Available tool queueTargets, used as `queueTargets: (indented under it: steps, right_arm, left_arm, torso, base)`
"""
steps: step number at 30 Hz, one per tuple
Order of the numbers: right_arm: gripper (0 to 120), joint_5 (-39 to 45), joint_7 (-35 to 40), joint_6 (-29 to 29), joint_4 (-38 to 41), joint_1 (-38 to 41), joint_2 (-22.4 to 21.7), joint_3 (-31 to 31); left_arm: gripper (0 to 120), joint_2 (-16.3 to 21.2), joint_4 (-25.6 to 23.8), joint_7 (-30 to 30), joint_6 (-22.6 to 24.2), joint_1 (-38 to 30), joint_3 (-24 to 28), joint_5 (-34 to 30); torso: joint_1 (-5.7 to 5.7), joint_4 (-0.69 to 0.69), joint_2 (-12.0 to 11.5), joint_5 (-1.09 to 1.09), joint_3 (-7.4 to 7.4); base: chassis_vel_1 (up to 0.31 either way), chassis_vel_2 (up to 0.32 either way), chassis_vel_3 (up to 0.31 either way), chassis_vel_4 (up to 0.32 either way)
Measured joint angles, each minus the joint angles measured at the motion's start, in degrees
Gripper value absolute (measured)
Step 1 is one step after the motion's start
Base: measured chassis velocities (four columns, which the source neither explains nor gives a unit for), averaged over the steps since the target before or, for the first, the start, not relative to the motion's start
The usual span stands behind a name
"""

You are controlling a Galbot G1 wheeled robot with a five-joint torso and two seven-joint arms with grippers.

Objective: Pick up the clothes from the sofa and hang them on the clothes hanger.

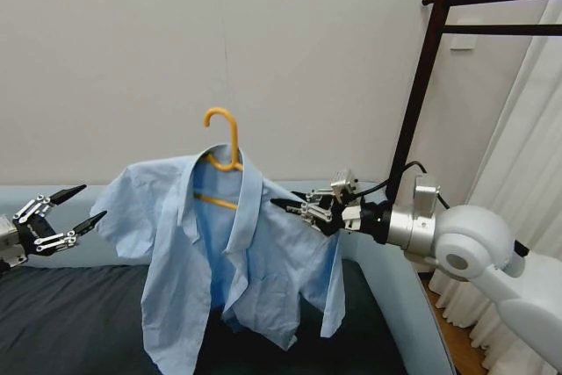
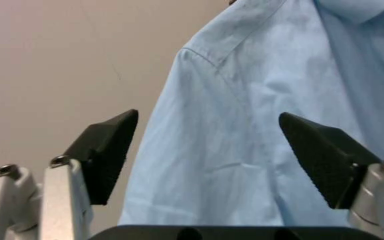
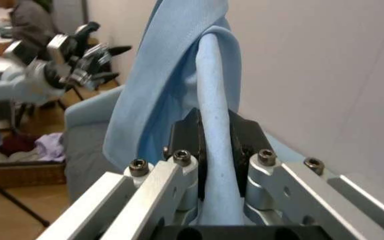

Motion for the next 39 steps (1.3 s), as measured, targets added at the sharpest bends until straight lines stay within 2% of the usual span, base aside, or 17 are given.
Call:
queueTargets:
  steps: [3,4,8,14,18,20,26,30,34,39]
  right_arm:
    - [8,4.2,9.7,-3.9,3.4,1.9,-1.4,1.4]
    - [8,4.2,9.7,-3.9,3.4,1.9,-1.4,1.4]
    - [8,10.2,18.1,-10.4,6.1,6.5,-3.1,2.3]
    - [8,13.5,23.6,-15.7,6.3,11.3,-4.0,1.9]
    - [8,13.0,25.3,-17.3,6.1,11.7,-4.7,1.9]
    - [8,9.5,25.3,-17.5,5.2,11.6,-5.5,2.0]
    - [8,6.4,26.3,-17.5,2.4,11.4,-6.6,3.0]
    - [8,1.6,27.9,-17.2,-1.1,9.1,-7.7,6.5]
    - [8,-3.2,29.5,-17.2,-3.4,1.7,-8.7,14.6]
    - [8,-7.7,32.9,-15.8,-6.6,-2.2,-9.3,17.6]
  left_arm:
    - [98,-5.5,-4.0,-1.2,0.0,1.1,0.6,3.0]
    - [98,-5.5,-4.0,-1.2,0.0,1.1,0.6,3.0]
    - [100,-11.6,-10.9,-3.3,0.7,2.7,2.9,5.8]
    - [100,-14.8,-16.3,-4.9,2.4,2.7,5.6,5.8]
    - [100,-15.5,-15.4,-4.2,2.1,2.8,6.1,6.1]
    - [100,-16.3,-13.6,-3.0,1.1,2.9,6.1,6.8]
    - [100,-17.5,-11.6,-1.5,-0.1,3.2,6.1,7.4]
    - [100,-18.0,-10.7,-0.5,-0.8,3.1,6.0,7.5]
    - [100,-18.8,-9.5,0.3,-1.9,2.9,6.0,7.5]
    - [100,-19.1,-9.1,0.8,-2.3,3.0,6.0,7.9]
  torso:
    - [0.0,0.0,0.0,-0.02,0.0]
    - [0.0,0.0,0.0,-0.02,0.0]
    - [0.0,0.02,0.0,-0.03,0.0]
    - [0.0,-0.01,0.0,0.0,0.0]
    - [0.0,0.01,0.0,0.0,0.0]
    - [0.0,0.01,0.0,-0.02,0.0]
    - [0.0,0.01,0.0,-0.02,0.0]
    - [0.0,0.02,0.0,-0.02,0.0]
    - [0.0,-0.01,0.0,0.0,0.0]
    - [0.0,0.0,0.0,0.0,0.0]
  base:
    - [0.0,0.0,0.0,0.0]
    - [0.0,0.0,0.0,0.0]
    - [0.0,0.0,0.0,0.0]
    - [0.0,0.0,0.0,0.0]
    - [0.0,0.0,0.0,0.0]
    - [0.0,0.0,0.0,0.0]
    - [0.0,0.0,0.0,0.0]
    - [0.0,0.0,0.0,0.0]
    - [0.0,0.0,0.0,0.0]
    - [0.0,0.0,0.0,0.0]
